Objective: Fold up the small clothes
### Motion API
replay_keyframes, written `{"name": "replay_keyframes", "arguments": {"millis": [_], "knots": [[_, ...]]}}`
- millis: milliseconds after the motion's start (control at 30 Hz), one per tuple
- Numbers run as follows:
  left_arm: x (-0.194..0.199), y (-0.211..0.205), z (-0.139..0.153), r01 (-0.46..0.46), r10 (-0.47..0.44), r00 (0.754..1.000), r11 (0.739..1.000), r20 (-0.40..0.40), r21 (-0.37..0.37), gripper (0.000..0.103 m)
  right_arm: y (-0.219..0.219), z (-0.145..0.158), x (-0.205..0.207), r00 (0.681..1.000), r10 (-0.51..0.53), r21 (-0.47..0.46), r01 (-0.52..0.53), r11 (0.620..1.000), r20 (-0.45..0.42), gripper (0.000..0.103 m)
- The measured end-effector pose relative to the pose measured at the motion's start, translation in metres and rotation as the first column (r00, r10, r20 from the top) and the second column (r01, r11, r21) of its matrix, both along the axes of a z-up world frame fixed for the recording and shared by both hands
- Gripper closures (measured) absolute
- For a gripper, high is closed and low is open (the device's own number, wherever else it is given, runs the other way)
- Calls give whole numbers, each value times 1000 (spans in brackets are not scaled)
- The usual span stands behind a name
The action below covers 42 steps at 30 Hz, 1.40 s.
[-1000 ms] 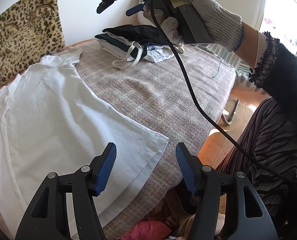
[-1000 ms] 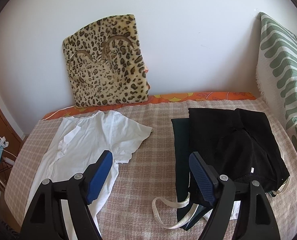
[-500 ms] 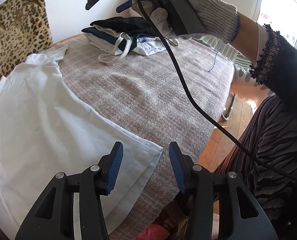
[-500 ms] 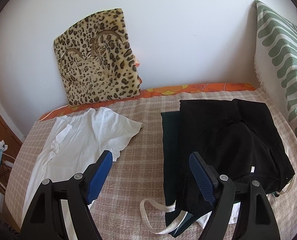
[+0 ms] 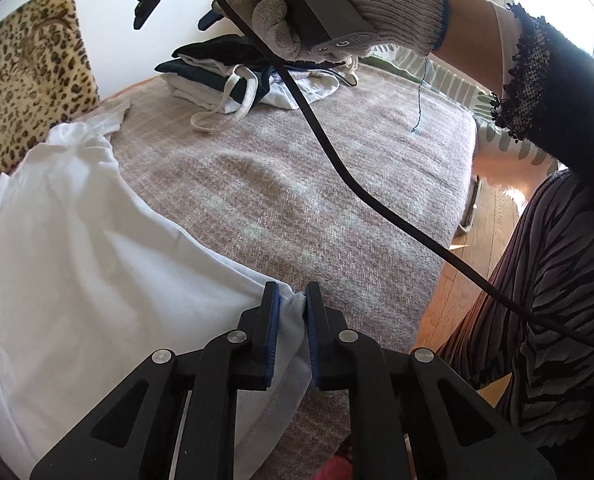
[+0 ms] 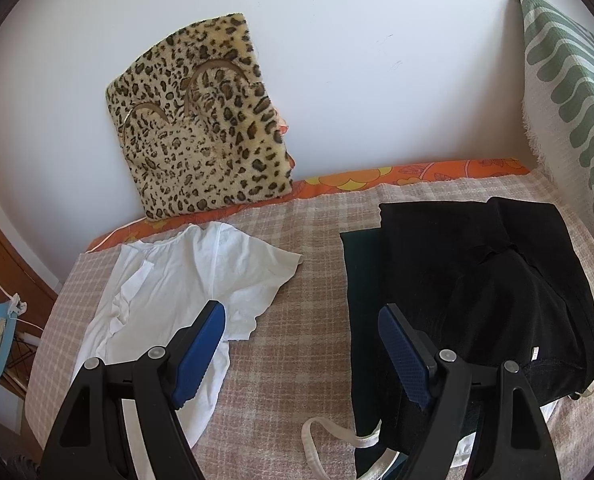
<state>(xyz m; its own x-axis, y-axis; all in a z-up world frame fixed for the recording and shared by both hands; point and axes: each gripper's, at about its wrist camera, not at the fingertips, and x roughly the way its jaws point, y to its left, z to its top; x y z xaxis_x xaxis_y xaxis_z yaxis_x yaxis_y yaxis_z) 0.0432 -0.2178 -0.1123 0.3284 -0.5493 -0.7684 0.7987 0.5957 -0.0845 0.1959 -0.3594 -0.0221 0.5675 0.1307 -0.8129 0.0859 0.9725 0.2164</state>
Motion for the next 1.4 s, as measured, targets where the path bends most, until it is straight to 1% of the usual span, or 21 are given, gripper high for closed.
{"name": "replay_keyframes", "arguments": {"millis": [67, 100, 167, 267, 400, 467, 533, 633, 767, 833, 900, 967, 1000, 1033, 1067, 1100, 1200, 1267, 1300, 1333, 1400], "knots": [[10, 8, 0, -23, 19, 997, 998, -71, -59, 96, 6, -3, 10, 1000, 16, 11, -16, 1000, -6, 22], [13, 11, 0, -35, 27, 995, 996, -93, -78, 96, 10, -6, 16, 999, 32, 22, -32, 999, -14, 22], [12, 15, 2, -47, 36, 994, 994, -105, -103, 96, 16, -16, 29, 998, 57, 54, -55, 997, -40, 22], [9, 20, 7, -56, 39, 992, 988, -121, -143, 96, 21, -36, 52, 995, 51, 70, -45, 997, -84, 22], [8, 27, 15, -75, 50, 989, 979, -138, -188, 96, 27, -67, 80, 988, 45, 68, -36, 997, -148, 22], [10, 29, 17, -88, 56, 986, 973, -155, -211, 97, 32, -80, 94, 984, 44, 33, -38, 999, -174, 26], [13, 29, 18, -97, 58, 983, 970, -174, -225, 97, 35, -90, 105, 982, 39, 8, -39, 999, -185, 27], [17, 30, 19, -109, 57, 977, 962, -207, -250, 97, 37, -105, 119, 978, 35, 11, -33, 999, -208, 30], [17, 25, 19, -91, 47, 981, 968, -189, -232, 97, 39, -126, 134, 971, 0, -22, -6, 1000, -238, 32], [20, 25, 15, -96, 48, 978, 968, -205, -230, 97, 42, -129, 137, 976, -5, -47, -6, 999, -216, 33], [21, 25, 12, -101, 52, 976, 969, -211, -227, 97, 48, -131, 139, 979, 2, -90, -21, 996, -206, 39], [22, 25, 11, -104, 55, 976, 968, -212, -228, 97, 54, -130, 142, 980, 10, -151, -40, 988, -197, 71], [21, 26, 13, -106, 57, 976, 968, -211, -229, 97, 54, -130, 142, 981, 16, -153, -46, 987, -193, 79], [21, 28, 13, -108, 59, 976, 967, -209, -231, 97, 53, -128, 143, 981, 24, -131, -49, 990, -190, 90], [20, 29, 13, -109, 61, 977, 966, -205, -233, 97, 51, -126, 144, 982, 28, -95, -46, 994, -186, 99], [20, 30, 14, -111, 63, 977, 965, -202, -236, 97, 49, -124, 145, 983, 23, -73, -37, 997, -181, 99], [18, 36, 15, -127, 79, 978, 961, -195, -246, 97, 49, -107, 145, 991, 16, -52, -23, 998, -134, 100], [18, 40, 15, -140, 91, 976, 958, -196, -251, 97, 48, -90, 141, 996, 7, -28, -9, 1000, -87, 101], [18, 42, 15, -146, 97, 975, 956, -198, -253, 97, 46, -79, 137, 999, -1, -3, 1, 1000, -41, 101], [18, 44, 15, -152, 101, 974, 955, -201, -255, 97, 45, -75, 137, 1000, -12, -4, 12, 1000, -26, 101], [19, 48, 15, -160, 109, 973, 953, -202, -258, 97, 47, -78, 142, 998, -12, -23, 10, 1000, -60, 101]]}}
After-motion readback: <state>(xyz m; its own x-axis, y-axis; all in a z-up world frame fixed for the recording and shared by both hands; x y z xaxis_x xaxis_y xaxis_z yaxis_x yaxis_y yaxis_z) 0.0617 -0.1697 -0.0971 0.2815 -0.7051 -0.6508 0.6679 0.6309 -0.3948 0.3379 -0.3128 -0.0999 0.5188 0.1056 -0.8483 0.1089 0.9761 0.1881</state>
